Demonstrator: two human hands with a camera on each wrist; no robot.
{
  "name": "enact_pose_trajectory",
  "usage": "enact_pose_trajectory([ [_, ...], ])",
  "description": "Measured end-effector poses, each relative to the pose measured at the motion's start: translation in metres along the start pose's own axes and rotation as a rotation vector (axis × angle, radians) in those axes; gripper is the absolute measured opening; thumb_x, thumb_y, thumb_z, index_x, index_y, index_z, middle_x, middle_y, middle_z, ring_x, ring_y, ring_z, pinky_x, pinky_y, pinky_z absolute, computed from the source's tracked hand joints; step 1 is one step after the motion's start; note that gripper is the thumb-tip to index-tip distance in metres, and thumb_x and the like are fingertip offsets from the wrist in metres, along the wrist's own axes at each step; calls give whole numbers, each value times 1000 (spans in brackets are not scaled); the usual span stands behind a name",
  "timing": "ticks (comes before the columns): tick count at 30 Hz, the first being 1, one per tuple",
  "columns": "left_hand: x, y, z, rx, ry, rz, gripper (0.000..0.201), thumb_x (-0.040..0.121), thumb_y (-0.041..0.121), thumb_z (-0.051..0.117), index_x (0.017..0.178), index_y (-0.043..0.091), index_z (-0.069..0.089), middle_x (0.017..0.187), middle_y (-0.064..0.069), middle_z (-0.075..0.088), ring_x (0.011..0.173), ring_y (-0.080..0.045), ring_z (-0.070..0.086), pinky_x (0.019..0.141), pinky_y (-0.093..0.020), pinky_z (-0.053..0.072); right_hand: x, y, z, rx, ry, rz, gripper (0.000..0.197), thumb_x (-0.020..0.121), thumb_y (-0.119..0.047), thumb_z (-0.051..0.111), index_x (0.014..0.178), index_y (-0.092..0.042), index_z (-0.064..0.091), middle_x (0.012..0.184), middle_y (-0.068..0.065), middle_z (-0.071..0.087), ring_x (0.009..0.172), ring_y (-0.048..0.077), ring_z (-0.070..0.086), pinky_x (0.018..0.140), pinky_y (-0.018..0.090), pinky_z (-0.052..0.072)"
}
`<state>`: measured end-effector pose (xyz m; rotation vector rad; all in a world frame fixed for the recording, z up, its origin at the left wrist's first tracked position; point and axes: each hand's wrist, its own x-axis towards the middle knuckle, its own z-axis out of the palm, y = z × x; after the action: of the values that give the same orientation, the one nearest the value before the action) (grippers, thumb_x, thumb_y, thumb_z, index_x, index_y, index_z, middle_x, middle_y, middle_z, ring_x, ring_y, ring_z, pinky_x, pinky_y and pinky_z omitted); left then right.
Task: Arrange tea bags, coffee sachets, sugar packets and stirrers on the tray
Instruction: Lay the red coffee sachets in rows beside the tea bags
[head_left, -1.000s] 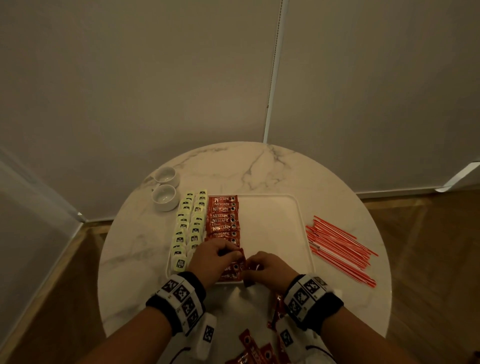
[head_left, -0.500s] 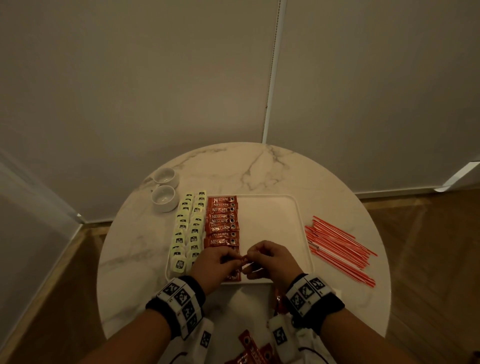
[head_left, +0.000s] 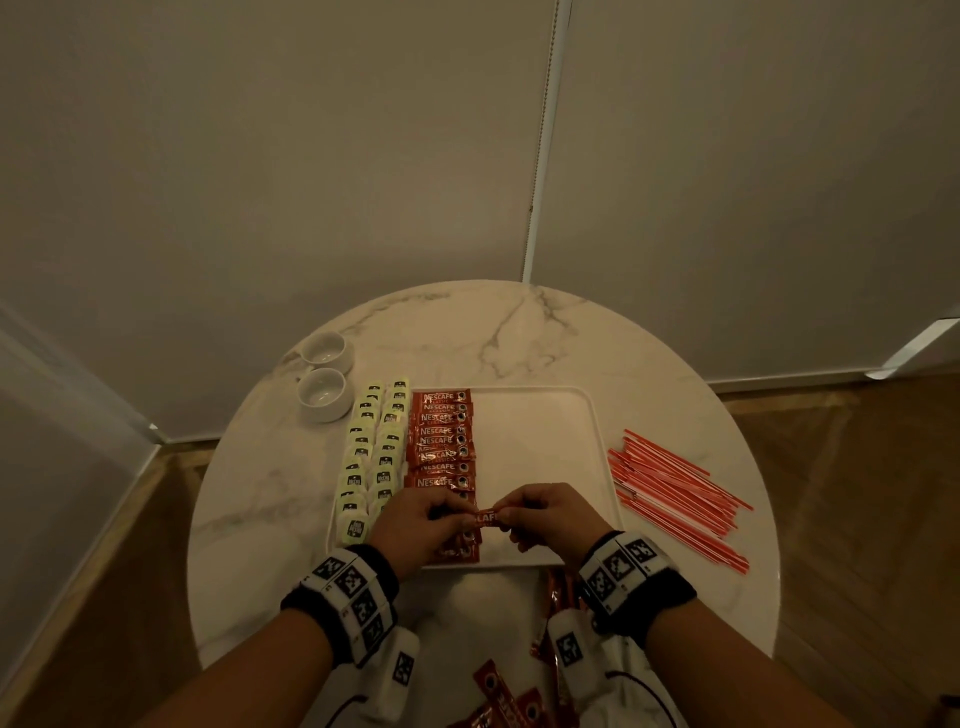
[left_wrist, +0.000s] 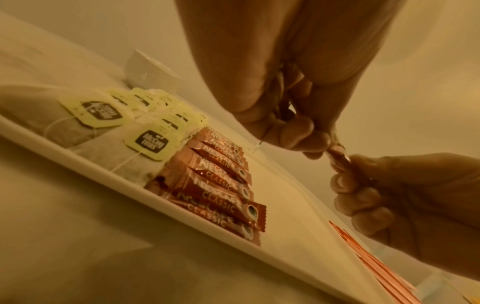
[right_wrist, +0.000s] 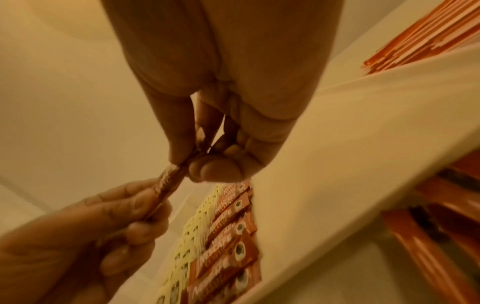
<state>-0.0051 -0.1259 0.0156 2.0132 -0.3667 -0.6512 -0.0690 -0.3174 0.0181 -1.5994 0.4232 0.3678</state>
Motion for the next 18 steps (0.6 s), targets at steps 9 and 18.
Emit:
enact_pose_trajectory([
  [9,8,5,-14,-195,66,-38,26,90,2,58,91,24,71,82,-3,71,61,-8,64,60,-23,53,14,-14,-16,-76,-79,-44,22,90,1,56,100,-9,73,84,7,72,69,12,64,64,23,52],
  [18,16,-7,-14,-59,167,-14,28,94,10,53,102,35,63,100,9,68,89,-7,64,82,-28,53,31,-16,-34,-395,103,-35,21,85,-2,62,95,-14,75,71,-5,66,61,3,51,51,7,39],
])
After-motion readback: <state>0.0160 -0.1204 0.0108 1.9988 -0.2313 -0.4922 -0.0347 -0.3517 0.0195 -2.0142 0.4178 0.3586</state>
